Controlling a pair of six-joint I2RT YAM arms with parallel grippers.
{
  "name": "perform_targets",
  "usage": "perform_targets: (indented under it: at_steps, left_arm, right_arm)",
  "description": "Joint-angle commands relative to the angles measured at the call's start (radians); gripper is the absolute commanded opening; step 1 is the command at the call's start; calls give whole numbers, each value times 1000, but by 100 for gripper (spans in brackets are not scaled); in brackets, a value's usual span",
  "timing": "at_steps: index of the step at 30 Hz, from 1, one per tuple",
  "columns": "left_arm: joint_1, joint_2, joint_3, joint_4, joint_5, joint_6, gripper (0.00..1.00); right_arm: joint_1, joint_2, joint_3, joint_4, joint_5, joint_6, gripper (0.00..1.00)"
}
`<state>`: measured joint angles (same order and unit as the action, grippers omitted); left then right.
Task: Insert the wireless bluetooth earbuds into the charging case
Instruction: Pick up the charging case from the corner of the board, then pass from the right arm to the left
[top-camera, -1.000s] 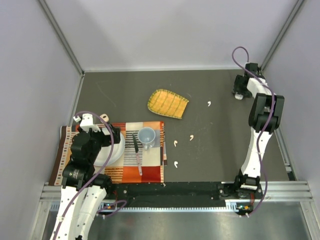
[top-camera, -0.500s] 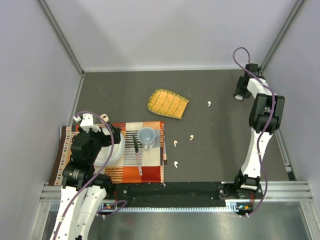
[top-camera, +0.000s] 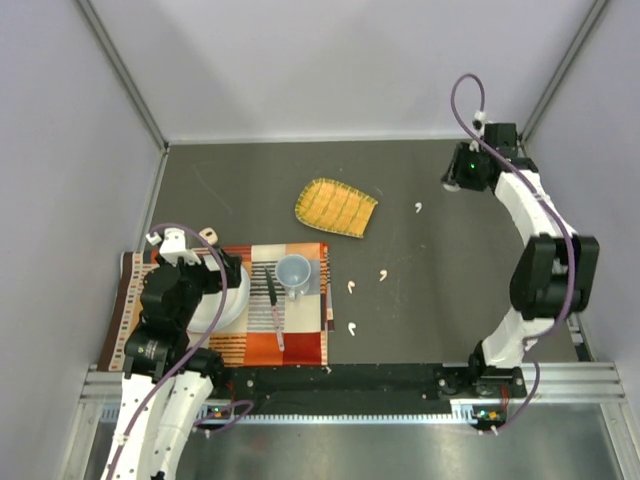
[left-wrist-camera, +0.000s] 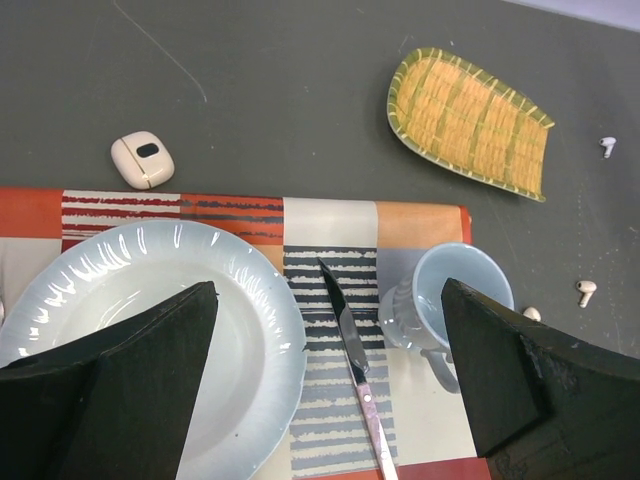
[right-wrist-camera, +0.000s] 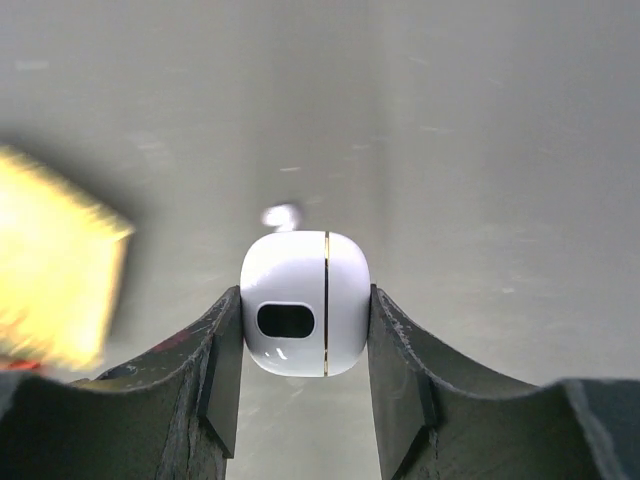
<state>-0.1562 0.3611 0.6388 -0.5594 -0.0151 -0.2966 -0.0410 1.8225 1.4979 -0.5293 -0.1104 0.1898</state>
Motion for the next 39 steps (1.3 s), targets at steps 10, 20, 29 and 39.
perform_targets:
  at_steps: [10, 20, 29, 39]
  left_arm:
    - [0, -82, 94, -28, 237, -114, 99]
    - [0, 71, 232, -83, 521, -176, 99]
    - [0, 133, 265, -16, 687, -237, 99]
    - [-2, 139, 265, -11, 695, -279, 99]
  right_arm:
    - [318, -848, -546, 341, -377, -58, 0]
    - [613, -1255, -763, 339, -313, -263, 0]
    - [727, -1276, -739, 238, -345, -480, 0]
    - [950, -1194, -716, 256, -154, -526, 0]
